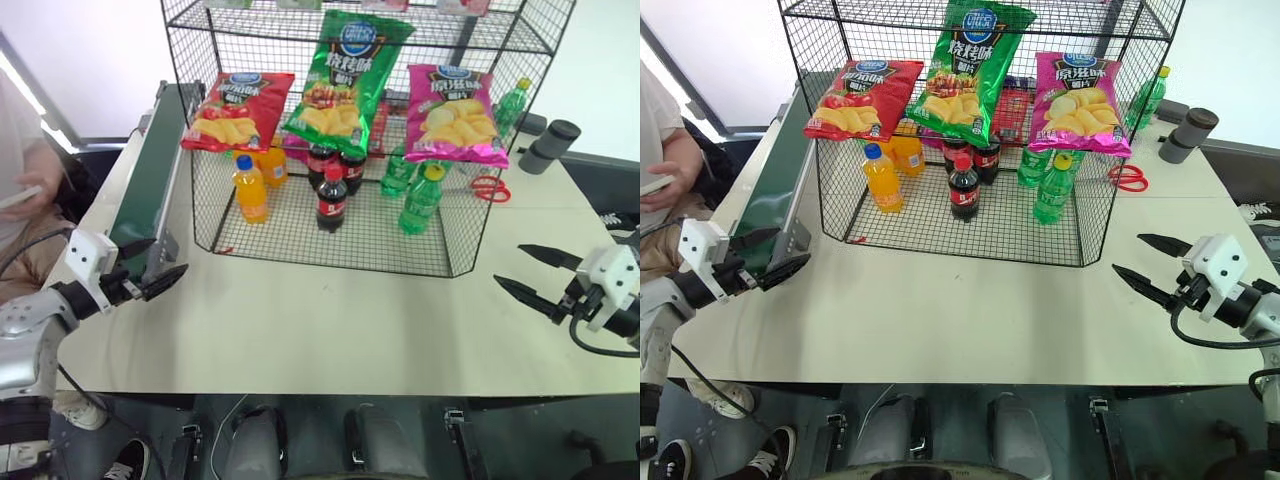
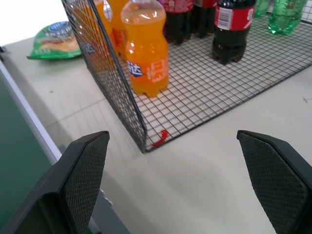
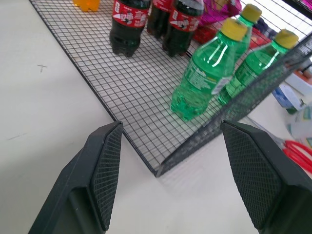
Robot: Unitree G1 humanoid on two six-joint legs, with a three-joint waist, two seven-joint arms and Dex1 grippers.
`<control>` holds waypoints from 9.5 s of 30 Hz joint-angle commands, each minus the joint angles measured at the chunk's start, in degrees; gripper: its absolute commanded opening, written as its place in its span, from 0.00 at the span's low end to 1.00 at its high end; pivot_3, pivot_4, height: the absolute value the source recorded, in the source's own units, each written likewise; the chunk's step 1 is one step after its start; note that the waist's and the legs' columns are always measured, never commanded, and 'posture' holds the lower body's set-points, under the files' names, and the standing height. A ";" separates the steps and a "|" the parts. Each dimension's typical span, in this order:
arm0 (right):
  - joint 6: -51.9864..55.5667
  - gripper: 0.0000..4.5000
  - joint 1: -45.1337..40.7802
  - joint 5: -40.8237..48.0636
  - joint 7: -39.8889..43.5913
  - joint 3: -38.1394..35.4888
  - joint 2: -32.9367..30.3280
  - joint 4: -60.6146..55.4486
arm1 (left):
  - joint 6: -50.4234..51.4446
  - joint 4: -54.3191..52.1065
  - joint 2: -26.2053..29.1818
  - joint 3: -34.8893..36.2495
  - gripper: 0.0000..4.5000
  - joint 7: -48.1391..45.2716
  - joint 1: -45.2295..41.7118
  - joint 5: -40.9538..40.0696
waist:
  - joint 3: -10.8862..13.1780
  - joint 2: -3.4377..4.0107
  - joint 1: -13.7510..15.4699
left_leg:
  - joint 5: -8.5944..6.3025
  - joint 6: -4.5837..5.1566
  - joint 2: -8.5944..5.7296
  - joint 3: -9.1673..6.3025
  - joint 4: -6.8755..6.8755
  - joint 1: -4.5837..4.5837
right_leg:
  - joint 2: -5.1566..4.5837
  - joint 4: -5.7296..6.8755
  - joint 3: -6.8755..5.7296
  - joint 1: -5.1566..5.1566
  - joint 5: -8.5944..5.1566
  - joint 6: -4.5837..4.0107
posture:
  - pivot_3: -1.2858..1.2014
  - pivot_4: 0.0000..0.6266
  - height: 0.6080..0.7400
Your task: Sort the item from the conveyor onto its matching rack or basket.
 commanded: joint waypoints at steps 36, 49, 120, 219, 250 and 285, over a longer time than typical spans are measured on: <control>-1.65 0.74 -3.71 -1.35 -1.97 3.13 -0.32 0.74 | -5.22 1.97 -0.87 -0.47 1.00 0.52 -2.21 1.53 | 0.00 0.00 -0.03 | 0.00 0.00 0.00 0.01 0.00 -0.01 | 0.00 0.01 0.00 -0.02 0.00 0.00 | 0.52 0.24 1.00; -2.37 0.74 -4.71 -2.26 -2.68 4.67 -0.13 1.39 | -5.02 1.36 -1.31 -0.65 1.00 0.76 -2.14 1.58 | 0.00 0.00 0.01 | 0.00 0.00 0.00 0.01 0.01 -0.01 | 0.00 0.01 0.00 -0.02 0.00 0.00 | 0.52 0.24 1.00; 8.47 0.74 -11.36 1.79 -1.97 12.03 3.47 -1.75 | -2.76 -3.93 -1.65 1.31 1.00 -2.31 2.38 -3.22 | 0.00 0.01 -0.02 | 0.00 0.00 0.00 0.00 0.01 -0.03 | 0.00 0.02 -0.01 -0.03 0.00 0.00 | 0.52 0.24 1.00; 17.80 0.98 -28.75 -2.78 -1.18 37.22 21.56 -5.29 | -48.98 10.02 7.89 6.61 1.00 46.23 23.59 48.70 | -0.15 -0.23 -0.30 | -0.02 0.01 0.53 0.37 -0.06 -0.12 | 0.01 0.01 -0.05 -0.35 0.11 -0.19 | 0.52 0.24 1.00; 14.20 0.98 -26.98 -4.89 -0.34 39.54 21.67 -6.55 | -49.38 11.88 11.94 1.71 1.00 50.00 22.84 48.11 | -0.15 -0.23 -0.20 | -0.02 0.01 0.54 0.46 -0.06 -0.12 | 0.02 0.01 -0.05 -0.37 0.11 -0.19 | 0.52 0.24 1.00; 26.40 1.00 -26.03 8.11 -1.75 35.29 23.95 -13.17 | -47.92 10.58 11.46 -3.48 0.88 50.49 17.59 48.28 | -0.16 -0.24 -0.13 | -0.02 0.01 0.54 0.45 -0.06 -0.13 | 0.04 0.02 -0.05 -0.37 0.11 -0.18 | 0.52 0.24 1.00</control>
